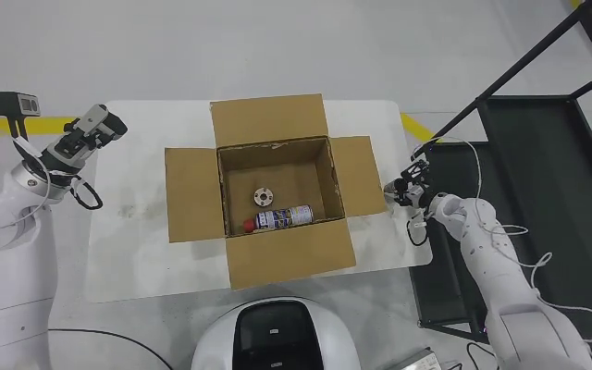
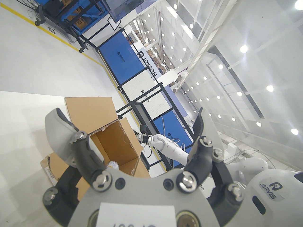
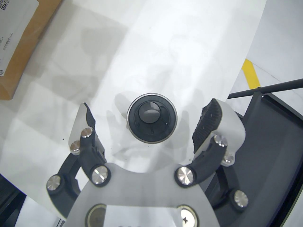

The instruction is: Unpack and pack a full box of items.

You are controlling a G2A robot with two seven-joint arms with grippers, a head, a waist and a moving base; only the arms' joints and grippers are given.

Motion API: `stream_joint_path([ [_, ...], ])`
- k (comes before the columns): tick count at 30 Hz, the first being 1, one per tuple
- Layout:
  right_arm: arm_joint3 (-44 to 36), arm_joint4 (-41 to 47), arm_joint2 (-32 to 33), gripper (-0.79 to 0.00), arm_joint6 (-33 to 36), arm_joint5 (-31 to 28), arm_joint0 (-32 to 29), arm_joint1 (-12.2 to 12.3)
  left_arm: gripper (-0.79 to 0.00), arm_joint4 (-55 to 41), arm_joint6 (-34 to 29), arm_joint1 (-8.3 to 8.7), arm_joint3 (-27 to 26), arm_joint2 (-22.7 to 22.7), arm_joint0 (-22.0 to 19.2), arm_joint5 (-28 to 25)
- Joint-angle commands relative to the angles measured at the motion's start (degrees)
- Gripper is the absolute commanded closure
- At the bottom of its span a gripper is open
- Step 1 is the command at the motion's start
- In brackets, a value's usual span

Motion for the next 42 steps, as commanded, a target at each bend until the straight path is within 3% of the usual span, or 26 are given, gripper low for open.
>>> stream_joint_path([
  [1, 1.7, 0.3, -0.7, -0.576, -0.3, -0.3, 1.0, -0.3, -0.785, 0.0, 0.0, 0.00, 0.0, 0.0, 0.0, 0.0],
  [2, 2.5, 0.4, -1.1, -0.286, -0.4, -0.2, 1.5, -0.4, -0.785, 0.0, 0.0, 0.00, 0.0, 0.0, 0.0, 0.0],
  [3, 3.4, 0.6, -1.4, -0.102, -0.5, -0.2, 1.9, -0.6, -0.785, 0.0, 0.0, 0.00, 0.0, 0.0, 0.0, 0.0],
  [4, 4.3, 0.6, -1.8, 0.000, -0.4, 0.0, 2.3, -0.7, -0.785, 0.0, 0.0, 0.00, 0.0, 0.0, 0.0, 0.0],
  [14, 8.9, 1.0, -3.2, 0.000, -4.9, -0.3, 4.2, -1.1, -0.785, 0.0, 0.0, 0.00, 0.0, 0.0, 0.0, 0.0],
  [20, 4.9, 2.3, 0.9, 0.000, -10.8, -1.6, 2.5, 0.9, -0.785, 0.0, 0.0, 0.00, 0.0, 0.0, 0.0, 0.0],
  [24, -3.9, 2.7, 5.7, 0.000, -13.1, -2.7, -1.5, 2.9, -0.785, 0.0, 0.0, 0.00, 0.0, 0.0, 0.0, 0.0],
  [31, -29.6, 8.7, 10.1, 0.000, -9.1, -7.2, -10.9, 4.3, -0.785, 0.0, 0.0, 0.00, 0.0, 0.0, 0.0, 0.0],
  [37, -46.2, 12.6, 6.4, 0.000, -2.3, -8.1, -13.8, 3.9, -0.785, 0.0, 0.0, 0.00, 0.0, 0.0, 0.0, 0.0],
  [42, -49.9, 12.8, 1.3, 0.000, -0.3, -6.2, -12.0, 3.1, -0.785, 0.0, 0.0, 0.00, 0.0, 0.0, 0.0, 0.0],
])
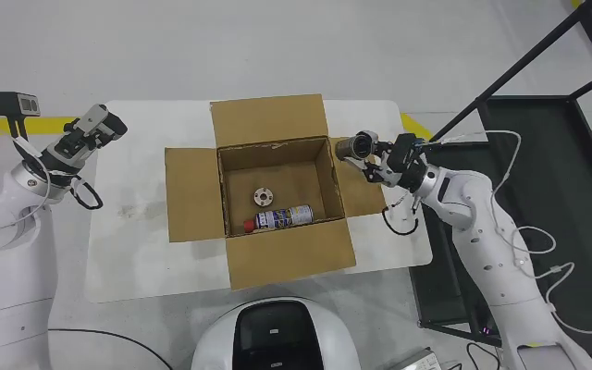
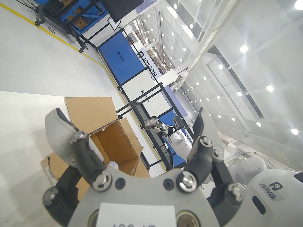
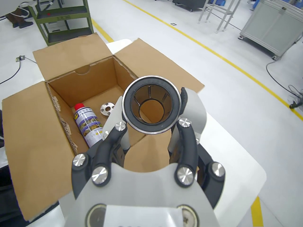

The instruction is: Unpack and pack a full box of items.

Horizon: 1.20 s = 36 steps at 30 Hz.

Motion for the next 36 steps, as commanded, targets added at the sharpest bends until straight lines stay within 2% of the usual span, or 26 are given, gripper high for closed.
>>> stream_joint_path([
  [1, 0.0, -0.1, -0.5, 0.000, 0.0, 0.4, 0.2, -0.1, -0.785, 0.0, 0.0, 0.00, 0.0, 0.0, 0.0, 0.0],
  [15, -0.4, -0.4, -1.3, 0.000, 0.9, 1.2, 1.0, -0.2, -0.785, 0.0, 0.0, 0.00, 0.0, 0.0, 0.0, 0.0],
  [19, 3.9, -0.7, -9.5, 0.000, 2.8, -1.4, 7.8, -1.6, -0.785, 0.0, 0.0, 0.00, 0.0, 0.0, 0.0, 0.0],
  [23, 13.6, -4.4, -19.7, 0.000, 3.2, -2.6, 16.7, -4.1, -0.785, 0.0, 0.0, 0.00, 0.0, 0.0, 0.0, 0.0],
  [26, 20.7, -6.3, -25.1, 0.000, 1.8, -2.7, 21.1, -5.8, -0.785, 0.0, 0.0, 0.00, 0.0, 0.0, 0.0, 0.0],
  [30, 28.3, -9.3, -30.7, 0.000, 1.5, -1.7, 25.1, -7.9, -0.785, 0.0, 0.0, 0.00, 0.0, 0.0, 0.0, 0.0],
  [36, 35.1, -11.7, -36.8, 0.000, 1.6, -1.3, 29.1, -10.8, -0.785, 0.0, 0.0, 0.00, 0.0, 0.0, 0.0, 0.0],
])
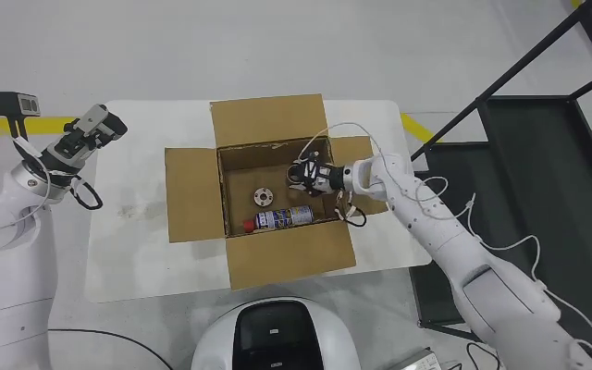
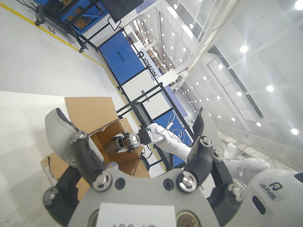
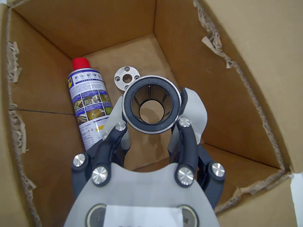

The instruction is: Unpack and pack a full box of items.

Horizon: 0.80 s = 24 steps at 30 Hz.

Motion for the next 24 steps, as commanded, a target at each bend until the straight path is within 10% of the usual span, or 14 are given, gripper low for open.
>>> stream_joint_path([
  [1, 1.8, -0.4, -1.7, 0.000, 0.2, 0.3, 1.0, -0.9, -0.785, 0.0, 0.0, 0.00, 0.0, 0.0, 0.0, 0.0],
  [7, 6.8, 0.0, -4.9, -0.262, 0.1, 2.8, 3.5, -3.5, -0.785, 0.6, 0.6, 0.01, -0.4, 0.1, 0.4, 0.4],
  [12, 9.9, 0.0, -7.1, -0.785, 0.8, 3.7, 4.9, -5.4, -0.785, 3.7, 1.1, 0.35, -1.3, 0.4, 1.4, 1.8],
  [24, 7.2, 1.3, -4.3, -0.785, -6.0, -0.7, 6.2, -5.2, -0.785, 8.7, -4.2, 1.51, 7.4, 1.5, 0.1, 4.3],
])
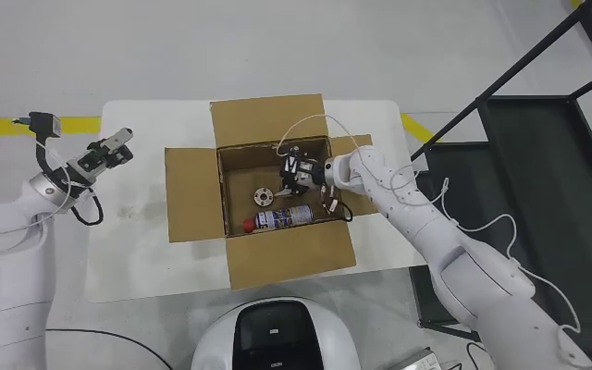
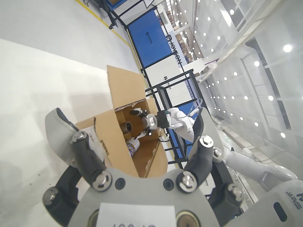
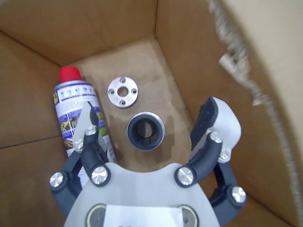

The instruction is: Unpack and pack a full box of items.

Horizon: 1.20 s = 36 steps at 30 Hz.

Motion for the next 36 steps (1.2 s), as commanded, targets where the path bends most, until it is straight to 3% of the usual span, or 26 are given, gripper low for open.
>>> stream_joint_path([
  [1, -3.6, -0.1, 2.1, -0.785, -0.9, -2.8, -0.7, 1.3, -0.785, -0.8, -1.2, 0.08, 1.9, 0.6, -0.6, 0.2],
  [5, -14.2, 2.9, 8.1, -0.785, -0.1, -9.4, -6.0, 4.6, -0.785, -6.3, -5.3, -0.09, 5.6, 2.8, -2.3, 1.1],
  [10, -26.8, 16.0, 15.8, -0.785, 9.9, -9.4, -16.6, 8.9, -0.785, -9.6, -8.8, -0.48, 11.0, 6.3, -5.3, 1.3],
  [13, -31.2, 26.1, 19.8, -0.785, 16.5, -7.3, -21.0, 10.4, -0.785, -6.4, -8.9, -0.63, 14.1, 8.8, -7.4, -0.3],
  [21, -31.2, 26.1, 19.8, -0.785, 16.5, -7.3, -21.0, 10.4, -0.785, -11.0, -12.1, -1.84, 20.9, 14.4, -11.6, -2.7],
  [28, -31.2, 27.3, 19.7, -0.785, 16.4, -6.8, -21.7, 10.4, -0.785, -22.1, -20.5, -1.97, 18.0, 14.3, -12.6, -2.2],
  [31, -29.2, 37.5, 21.3, -0.785, 19.5, -5.8, -22.7, 10.8, -0.785, -23.1, -23.0, -1.98, 15.1, 15.2, -13.0, -1.8],
  [36, -24.6, 61.4, 28.2, -0.785, 31.9, -1.5, -24.2, 13.2, -0.785, -21.1, -23.2, -2.65, 13.1, 19.4, -15.3, -2.5],
])
